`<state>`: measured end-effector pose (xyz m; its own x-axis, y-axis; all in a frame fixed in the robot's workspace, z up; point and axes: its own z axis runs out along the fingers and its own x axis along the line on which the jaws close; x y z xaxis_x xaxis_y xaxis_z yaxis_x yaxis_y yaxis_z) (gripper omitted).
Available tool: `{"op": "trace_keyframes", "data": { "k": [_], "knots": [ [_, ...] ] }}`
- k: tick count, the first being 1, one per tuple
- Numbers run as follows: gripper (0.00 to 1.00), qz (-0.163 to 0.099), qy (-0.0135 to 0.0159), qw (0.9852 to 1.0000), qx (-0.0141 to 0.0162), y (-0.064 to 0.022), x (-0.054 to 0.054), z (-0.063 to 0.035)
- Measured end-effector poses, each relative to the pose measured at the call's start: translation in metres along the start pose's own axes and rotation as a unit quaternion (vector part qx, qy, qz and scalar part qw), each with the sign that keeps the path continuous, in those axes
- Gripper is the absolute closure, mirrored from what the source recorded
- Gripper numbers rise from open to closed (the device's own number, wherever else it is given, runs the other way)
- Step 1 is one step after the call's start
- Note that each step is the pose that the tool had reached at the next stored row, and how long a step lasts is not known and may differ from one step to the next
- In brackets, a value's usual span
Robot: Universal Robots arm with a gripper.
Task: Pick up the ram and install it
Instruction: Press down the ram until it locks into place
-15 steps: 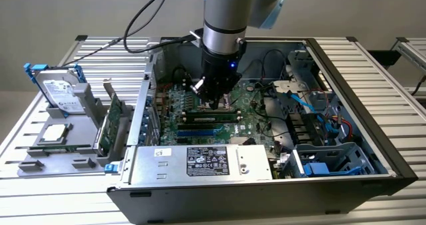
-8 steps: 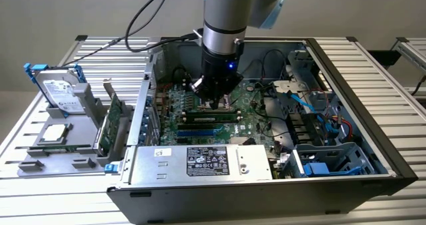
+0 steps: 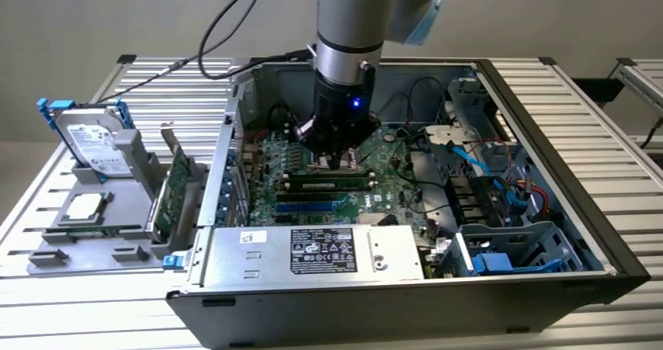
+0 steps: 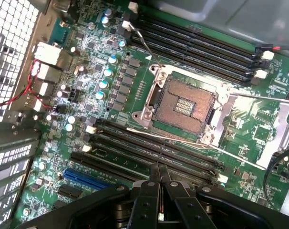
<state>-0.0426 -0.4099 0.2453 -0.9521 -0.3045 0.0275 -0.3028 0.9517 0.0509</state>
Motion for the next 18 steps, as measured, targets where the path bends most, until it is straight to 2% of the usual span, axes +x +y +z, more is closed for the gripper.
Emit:
{"op": "trace_keyframes", "data": {
  "k": [4,9,14,18],
  "knots": [
    [0.89,0.030,-0.0018,0.9996,-0.0007,0.0000,0.0000,0.0003],
    [0.89,0.065,-0.0035,0.9979,-0.0006,-0.0001,0.0000,0.0005],
    [0.89,0.099,-0.0048,0.9951,0.0004,-0.0001,0.0000,0.0007],
    [0.89,0.127,-0.0060,0.9919,0.0005,0.0000,0.0000,0.0009]
  ]
}}
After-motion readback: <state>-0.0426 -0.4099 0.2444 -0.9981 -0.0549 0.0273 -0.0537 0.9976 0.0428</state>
